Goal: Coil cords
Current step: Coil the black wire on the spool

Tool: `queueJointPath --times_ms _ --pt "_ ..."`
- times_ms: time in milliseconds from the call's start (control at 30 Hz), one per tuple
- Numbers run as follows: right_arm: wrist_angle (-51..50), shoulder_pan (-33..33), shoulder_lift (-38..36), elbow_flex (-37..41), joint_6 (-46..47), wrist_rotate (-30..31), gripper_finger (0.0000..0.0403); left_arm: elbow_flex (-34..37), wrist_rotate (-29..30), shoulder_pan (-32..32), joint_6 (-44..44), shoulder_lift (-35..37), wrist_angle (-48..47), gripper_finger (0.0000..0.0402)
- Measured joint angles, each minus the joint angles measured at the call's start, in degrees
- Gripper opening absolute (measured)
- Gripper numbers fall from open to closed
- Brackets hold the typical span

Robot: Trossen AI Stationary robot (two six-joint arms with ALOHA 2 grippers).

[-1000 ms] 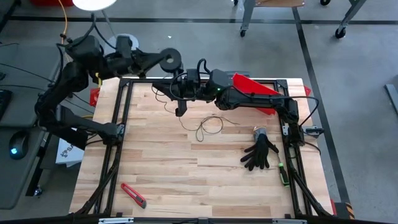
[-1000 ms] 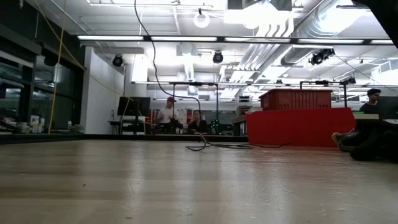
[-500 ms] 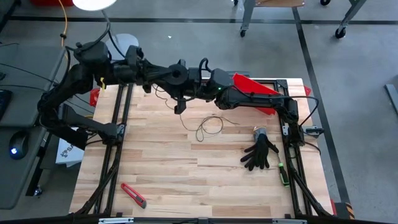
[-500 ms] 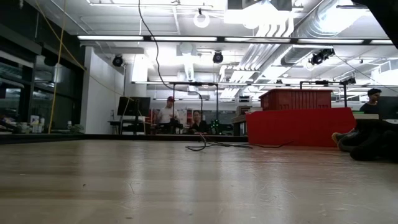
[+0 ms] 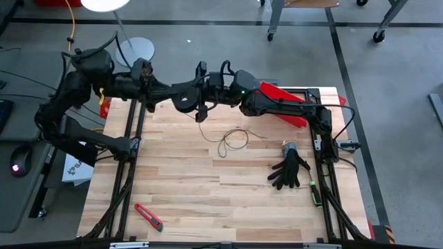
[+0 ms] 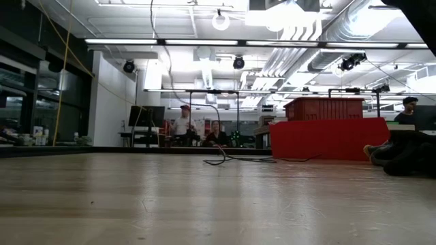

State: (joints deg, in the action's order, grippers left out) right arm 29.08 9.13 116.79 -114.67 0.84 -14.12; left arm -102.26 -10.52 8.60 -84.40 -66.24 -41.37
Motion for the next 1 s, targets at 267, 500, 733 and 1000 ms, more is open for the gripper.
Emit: queueJointPath --times_ms 267,500,733,1000 --pt "-4.51 2.47 -0.09 -0.04 -1.77 -2.55 0.0 0.15 -0.06 0.64 7.44 3.01 -12.71 0.0" --pt "-8.7 4.57 -0.11 -0.07 -2.15 -3.53 0.0 0.13 2.48 0.88 16.48 4.48 -23.17 0.0" --pt "-15.77 5.88 -0.13 -0.07 -0.67 -5.87 0.0 0.11 3.36 0.9 25.96 4.56 -26.31 0.0" --pt "-29.87 7.14 -2.61 -0.04 -0.81 -5.9 0.0 0.09 -1.05 0.87 27.73 4.55 -32.92 0.0"
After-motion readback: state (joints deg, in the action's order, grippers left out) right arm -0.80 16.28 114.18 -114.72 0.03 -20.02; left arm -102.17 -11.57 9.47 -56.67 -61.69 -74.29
